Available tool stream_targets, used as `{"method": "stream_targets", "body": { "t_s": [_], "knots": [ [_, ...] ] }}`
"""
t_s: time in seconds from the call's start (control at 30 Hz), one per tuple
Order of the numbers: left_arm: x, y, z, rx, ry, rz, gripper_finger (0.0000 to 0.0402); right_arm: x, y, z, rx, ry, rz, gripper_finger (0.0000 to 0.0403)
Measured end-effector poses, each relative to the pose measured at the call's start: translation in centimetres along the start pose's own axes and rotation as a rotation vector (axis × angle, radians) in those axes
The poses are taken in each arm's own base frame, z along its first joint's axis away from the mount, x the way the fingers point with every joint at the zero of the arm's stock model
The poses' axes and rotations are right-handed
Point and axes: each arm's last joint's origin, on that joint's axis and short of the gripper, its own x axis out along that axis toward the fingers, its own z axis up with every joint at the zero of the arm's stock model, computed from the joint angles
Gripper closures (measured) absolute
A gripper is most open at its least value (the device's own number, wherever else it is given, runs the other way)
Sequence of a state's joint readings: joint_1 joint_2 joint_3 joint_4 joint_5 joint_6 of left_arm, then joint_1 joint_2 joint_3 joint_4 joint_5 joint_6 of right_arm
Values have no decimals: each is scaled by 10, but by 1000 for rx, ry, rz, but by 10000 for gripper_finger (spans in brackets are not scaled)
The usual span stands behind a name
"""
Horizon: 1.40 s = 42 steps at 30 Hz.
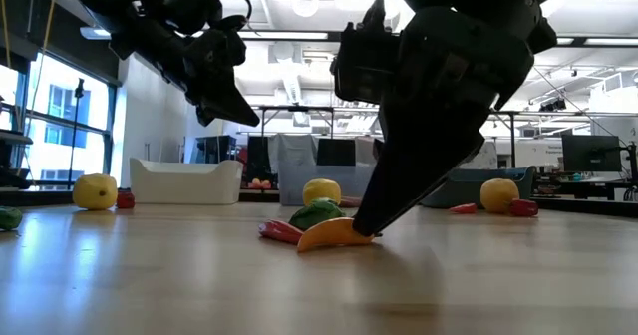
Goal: Sort produce into baskets
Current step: Put the yellow chili pepper into the black bin
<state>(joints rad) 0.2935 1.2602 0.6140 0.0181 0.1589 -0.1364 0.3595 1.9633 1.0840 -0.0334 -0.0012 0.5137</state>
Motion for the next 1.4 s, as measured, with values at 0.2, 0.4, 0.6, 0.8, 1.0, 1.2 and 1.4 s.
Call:
{"method": "stream_targets", "body": {
  "t_s": [0.2,0.4,0.6,0.8,1.0,1.2,1.4],
  "knots": [
    [0,0,0,7,0,0,401,0,3,-2,31,74,113,383],
    [0,0,0,9,-2,0,401,-22,9,7,143,146,307,393],
    [0,1,1,10,-10,18,401,-90,-2,36,189,48,325,400],
    [0,0,7,1,-74,17,401,-167,-71,60,291,-112,93,401],
    [-1,0,11,-33,-120,41,401,-200,-151,74,369,-276,-122,402],
    [-1,1,11,-57,-125,72,401,-203,-225,76,429,-357,-312,402],
    [-1,2,11,-62,-127,86,401,-186,-292,70,531,-382,-386,403]
  ]
}}
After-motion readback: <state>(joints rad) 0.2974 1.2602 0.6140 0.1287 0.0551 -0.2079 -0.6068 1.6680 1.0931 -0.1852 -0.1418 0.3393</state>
